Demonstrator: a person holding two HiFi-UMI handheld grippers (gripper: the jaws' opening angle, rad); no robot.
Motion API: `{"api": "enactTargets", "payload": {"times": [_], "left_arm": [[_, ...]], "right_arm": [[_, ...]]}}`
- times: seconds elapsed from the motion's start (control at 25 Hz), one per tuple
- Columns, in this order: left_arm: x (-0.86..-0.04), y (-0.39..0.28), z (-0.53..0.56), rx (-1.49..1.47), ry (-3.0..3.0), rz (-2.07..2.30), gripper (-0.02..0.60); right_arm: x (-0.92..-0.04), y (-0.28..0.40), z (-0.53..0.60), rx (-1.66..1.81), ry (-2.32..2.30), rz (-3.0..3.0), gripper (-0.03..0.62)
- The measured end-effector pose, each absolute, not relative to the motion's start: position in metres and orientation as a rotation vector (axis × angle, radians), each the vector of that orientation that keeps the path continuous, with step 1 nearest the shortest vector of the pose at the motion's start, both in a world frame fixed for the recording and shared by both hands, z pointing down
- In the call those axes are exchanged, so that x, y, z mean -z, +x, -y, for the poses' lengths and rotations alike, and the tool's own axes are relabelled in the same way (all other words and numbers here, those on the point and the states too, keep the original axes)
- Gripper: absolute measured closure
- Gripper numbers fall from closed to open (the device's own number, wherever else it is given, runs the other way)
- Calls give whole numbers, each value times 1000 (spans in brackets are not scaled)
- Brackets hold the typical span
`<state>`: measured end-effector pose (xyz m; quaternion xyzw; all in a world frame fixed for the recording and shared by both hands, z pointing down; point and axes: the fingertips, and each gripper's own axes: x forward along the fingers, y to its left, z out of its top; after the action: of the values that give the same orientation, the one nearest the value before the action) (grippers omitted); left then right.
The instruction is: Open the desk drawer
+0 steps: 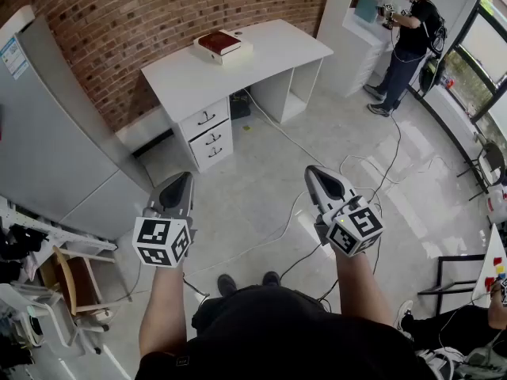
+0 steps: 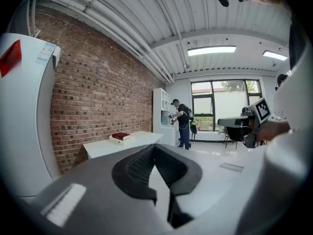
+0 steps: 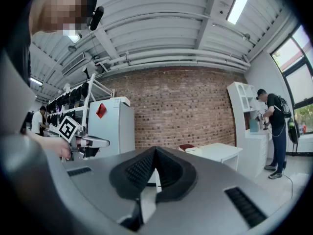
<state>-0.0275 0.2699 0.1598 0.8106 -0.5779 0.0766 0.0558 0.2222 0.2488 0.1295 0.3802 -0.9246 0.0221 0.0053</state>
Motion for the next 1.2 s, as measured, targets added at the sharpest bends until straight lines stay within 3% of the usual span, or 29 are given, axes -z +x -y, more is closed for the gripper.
{"api": "enactTargets", "payload": {"times": [0.8,0.84,0.88,0.92,1.0,1.04,1.2], "left_arm": [[-155,5,-273,-227,2508,1717,568],[-155,7,-272,-224,2504,1717,551],[-155,9,-270,-222,2500,1713,492],[-155,11,-269,-220,2496,1709,438],[-155,16,-268,-222,2493,1706,393],[-155,19,-268,-225,2492,1707,383],[-156,33,-269,-235,2489,1703,354]], "right_arm": [[-141,253,-241,-174,1201,2896,583],[-140,253,-240,-170,1192,2901,582],[-140,254,-240,-165,1186,2903,580],[-139,256,-239,-161,1180,2905,560],[-139,258,-238,-161,1168,2904,440],[-139,260,-237,-160,1165,2902,411],[-137,275,-237,-135,1179,2889,362]]}}
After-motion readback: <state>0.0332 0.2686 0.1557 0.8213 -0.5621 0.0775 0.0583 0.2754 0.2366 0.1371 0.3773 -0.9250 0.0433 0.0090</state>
